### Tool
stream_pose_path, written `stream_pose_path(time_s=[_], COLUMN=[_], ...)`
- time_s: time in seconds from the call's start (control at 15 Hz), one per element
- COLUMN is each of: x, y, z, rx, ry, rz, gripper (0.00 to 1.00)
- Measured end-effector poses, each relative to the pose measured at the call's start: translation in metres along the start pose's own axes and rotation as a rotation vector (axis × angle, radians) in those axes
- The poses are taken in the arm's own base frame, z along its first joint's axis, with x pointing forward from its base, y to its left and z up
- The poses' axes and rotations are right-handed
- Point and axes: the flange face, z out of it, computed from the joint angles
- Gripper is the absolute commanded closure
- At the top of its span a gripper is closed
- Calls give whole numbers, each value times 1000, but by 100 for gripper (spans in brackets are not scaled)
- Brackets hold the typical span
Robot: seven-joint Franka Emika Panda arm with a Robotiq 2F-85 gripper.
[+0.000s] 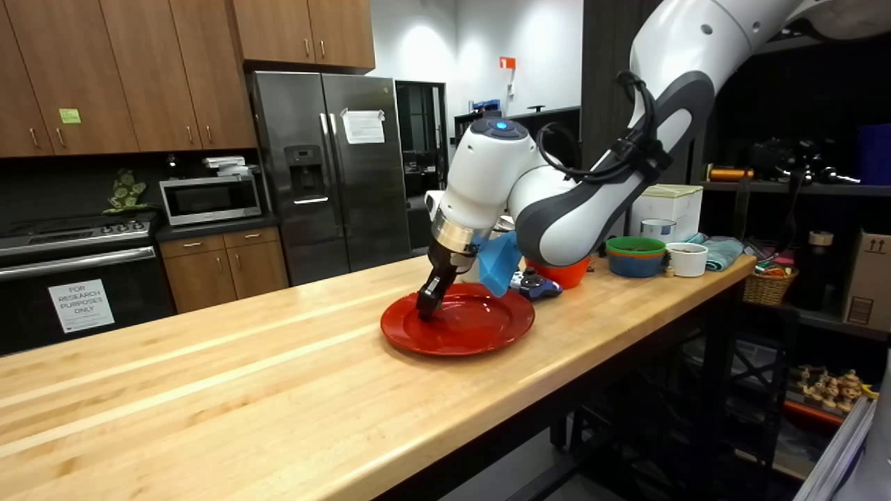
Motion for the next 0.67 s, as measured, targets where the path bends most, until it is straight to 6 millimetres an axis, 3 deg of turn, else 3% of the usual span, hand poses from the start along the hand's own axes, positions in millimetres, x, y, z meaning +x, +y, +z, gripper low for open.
stream_pose_path(time_s=[0.27, 0.67], x=[1, -4], y=[24, 75], z=[-10, -36], rx=[53, -8], ry=[-113, -202], rz=[8, 47], gripper=[74, 74])
